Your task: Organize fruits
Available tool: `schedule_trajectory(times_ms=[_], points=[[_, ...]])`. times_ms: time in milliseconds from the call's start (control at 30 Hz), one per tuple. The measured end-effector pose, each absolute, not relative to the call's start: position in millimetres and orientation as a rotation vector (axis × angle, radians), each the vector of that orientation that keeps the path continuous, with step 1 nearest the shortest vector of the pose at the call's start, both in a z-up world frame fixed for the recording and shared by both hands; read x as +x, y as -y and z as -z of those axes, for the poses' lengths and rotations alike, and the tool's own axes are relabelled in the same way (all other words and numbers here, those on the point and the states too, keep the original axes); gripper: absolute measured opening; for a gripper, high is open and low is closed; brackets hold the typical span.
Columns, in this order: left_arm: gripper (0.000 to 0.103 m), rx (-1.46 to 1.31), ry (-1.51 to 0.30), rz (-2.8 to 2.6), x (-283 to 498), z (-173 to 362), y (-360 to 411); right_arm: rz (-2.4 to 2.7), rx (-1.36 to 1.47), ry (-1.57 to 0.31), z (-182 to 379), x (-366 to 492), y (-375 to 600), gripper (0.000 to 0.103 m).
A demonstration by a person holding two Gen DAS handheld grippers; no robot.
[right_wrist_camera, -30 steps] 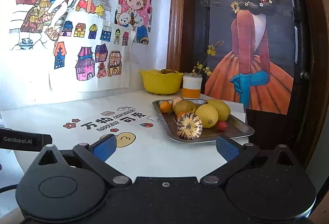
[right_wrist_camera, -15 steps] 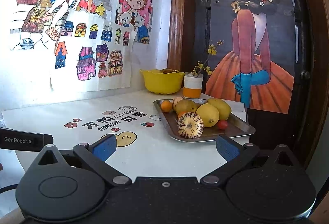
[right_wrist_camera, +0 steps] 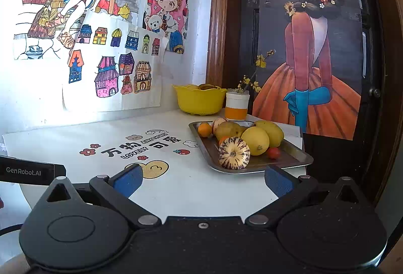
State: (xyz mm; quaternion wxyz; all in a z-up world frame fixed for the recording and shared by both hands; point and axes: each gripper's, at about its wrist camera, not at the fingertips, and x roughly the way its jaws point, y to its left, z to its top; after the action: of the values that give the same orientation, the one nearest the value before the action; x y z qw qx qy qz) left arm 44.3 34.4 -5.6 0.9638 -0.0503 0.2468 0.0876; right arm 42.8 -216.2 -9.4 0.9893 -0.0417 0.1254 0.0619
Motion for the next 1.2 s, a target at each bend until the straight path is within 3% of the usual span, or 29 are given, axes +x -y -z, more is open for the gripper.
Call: schedule_trajectory(times_ms=[1200], points=[[0.102, -0.074, -0.521, -0.167, 44.1, 6.1, -31.0, -0.133, -0.101, -0.252, 11.8, 41.7, 213.1, 0.102]])
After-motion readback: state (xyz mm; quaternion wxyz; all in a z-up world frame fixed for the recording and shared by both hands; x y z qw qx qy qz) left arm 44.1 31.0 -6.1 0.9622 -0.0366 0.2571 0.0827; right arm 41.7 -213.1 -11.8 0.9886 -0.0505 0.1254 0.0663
